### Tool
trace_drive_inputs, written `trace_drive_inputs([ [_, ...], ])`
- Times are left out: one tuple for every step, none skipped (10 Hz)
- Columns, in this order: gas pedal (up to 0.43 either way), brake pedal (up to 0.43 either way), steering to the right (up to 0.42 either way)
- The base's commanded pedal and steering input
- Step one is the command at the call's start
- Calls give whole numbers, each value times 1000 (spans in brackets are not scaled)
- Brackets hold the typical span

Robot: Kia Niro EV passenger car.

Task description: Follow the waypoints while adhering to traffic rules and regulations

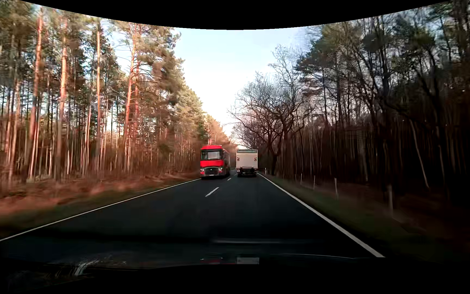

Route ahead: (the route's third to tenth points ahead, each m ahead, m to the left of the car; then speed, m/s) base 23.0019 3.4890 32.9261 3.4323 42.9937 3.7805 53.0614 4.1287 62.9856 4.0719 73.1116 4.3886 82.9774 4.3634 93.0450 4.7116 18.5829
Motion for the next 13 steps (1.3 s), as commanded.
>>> trace_drive_inputs([
  [130, 0, -3],
  [130, 0, -3],
  [130, 0, -3],
  [130, 0, -3],
  [130, 0, -3],
  [130, 0, -3],
  [130, 0, -3],
  [130, 0, -3],
  [130, 0, -3],
  [130, 0, -2],
  [130, 0, -2],
  [130, 0, -3],
  [130, 0, -2],
])
